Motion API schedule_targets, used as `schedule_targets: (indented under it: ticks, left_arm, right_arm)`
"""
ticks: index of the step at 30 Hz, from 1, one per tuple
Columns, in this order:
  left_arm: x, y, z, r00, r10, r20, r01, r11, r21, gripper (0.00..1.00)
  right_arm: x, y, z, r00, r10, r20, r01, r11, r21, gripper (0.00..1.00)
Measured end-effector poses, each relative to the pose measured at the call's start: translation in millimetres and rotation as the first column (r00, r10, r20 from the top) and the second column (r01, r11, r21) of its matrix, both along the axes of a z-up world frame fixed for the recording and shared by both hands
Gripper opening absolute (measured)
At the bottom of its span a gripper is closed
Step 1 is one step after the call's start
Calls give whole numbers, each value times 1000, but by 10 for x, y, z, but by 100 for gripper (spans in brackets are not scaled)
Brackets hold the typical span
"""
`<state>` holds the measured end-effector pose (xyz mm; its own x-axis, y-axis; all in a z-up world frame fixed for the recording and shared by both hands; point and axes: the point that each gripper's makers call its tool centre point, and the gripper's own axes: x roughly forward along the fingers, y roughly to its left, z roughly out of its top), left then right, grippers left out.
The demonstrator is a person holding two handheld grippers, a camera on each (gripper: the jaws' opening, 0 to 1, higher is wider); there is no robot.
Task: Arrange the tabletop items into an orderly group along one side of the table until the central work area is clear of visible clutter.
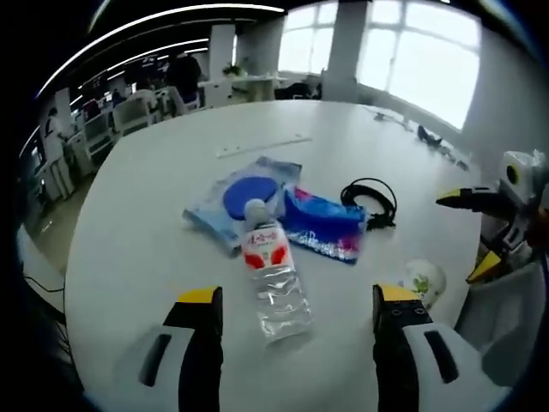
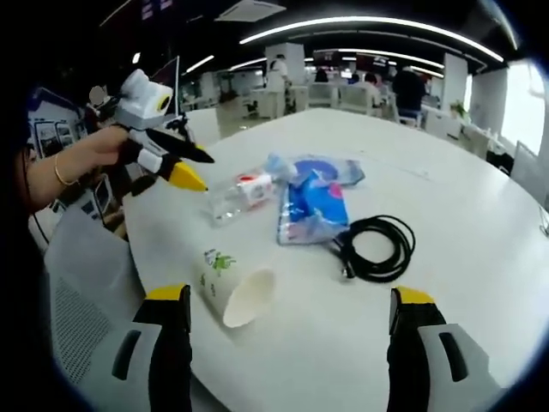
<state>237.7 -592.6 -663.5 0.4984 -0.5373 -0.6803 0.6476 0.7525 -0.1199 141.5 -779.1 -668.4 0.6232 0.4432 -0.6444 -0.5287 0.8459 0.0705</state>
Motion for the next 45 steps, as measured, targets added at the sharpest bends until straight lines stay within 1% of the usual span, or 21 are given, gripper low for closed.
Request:
schedule_targets:
  ticks: [3, 5, 7, 13, 15, 20, 30, 35, 39, 40, 41, 42, 43, 45]
  left_arm:
    - [39, -17, -23, 1000, -8, -3, 8, 1000, 10, 68]
    - [79, -41, -17, 1000, -5, 3, 5, 1000, -1, 68]
    - [96, -82, -23, 1000, -9, -6, 9, 1000, -15, 67]
    - [173, -168, -76, 1000, -16, -9, 16, 1000, -10, 65]
    - [200, -201, -109, 1000, -21, -17, 20, 1000, -9, 65]
    - [225, -295, -155, 999, -23, -50, 21, 999, -38, 64]
    - [357, -390, -245, 997, -35, -62, 34, 999, -16, 63]
    - [444, -366, -316, 997, -11, -75, 11, 1000, 5, 63]
    - [501, -370, -348, 997, 3, -82, -2, 1000, 3, 62]
    - [516, -369, -357, 997, 9, -80, -8, 1000, 8, 60]
    - [551, -328, -374, 997, 30, -67, -27, 999, 39, 57]
    - [578, -293, -395, 999, 11, -46, -6, 995, 96, 54]
    - [596, -296, -401, 999, 2, -34, 1, 994, 112, 53]
    - [622, -317, -434, 999, 19, -45, -14, 993, 115, 54]
  right_arm:
    - [9, -15, -9, 1000, -6, -2, 6, 1000, 4, 94]
    - [13, -21, -19, 1000, -9, -4, 9, 1000, 5, 94]
    - [18, -24, -33, 1000, -11, -6, 11, 1000, 5, 94]
    - [35, -28, -75, 1000, -12, -16, 12, 1000, 7, 94]
    - [42, -32, -90, 1000, -15, -19, 15, 1000, 10, 94]
    - [49, -45, -109, 999, -25, -24, 25, 999, 21, 93]
    - [54, -65, -123, 999, -40, -27, 42, 997, 62, 93]
    - [66, -91, -148, 999, -42, -32, 43, 998, 53, 93]
    - [79, -103, -164, 998, -45, -36, 46, 997, 54, 93]
    - [78, -104, -168, 998, -44, -37, 46, 998, 54, 93]
    - [78, -107, -176, 998, -44, -40, 46, 998, 52, 92]
    - [76, -110, -186, 998, -45, -45, 47, 997, 53, 91]
    - [72, -117, -205, 997, -49, -55, 52, 997, 55, 90]
    - [68, -120, -218, 997, -53, -60, 56, 997, 59, 90]
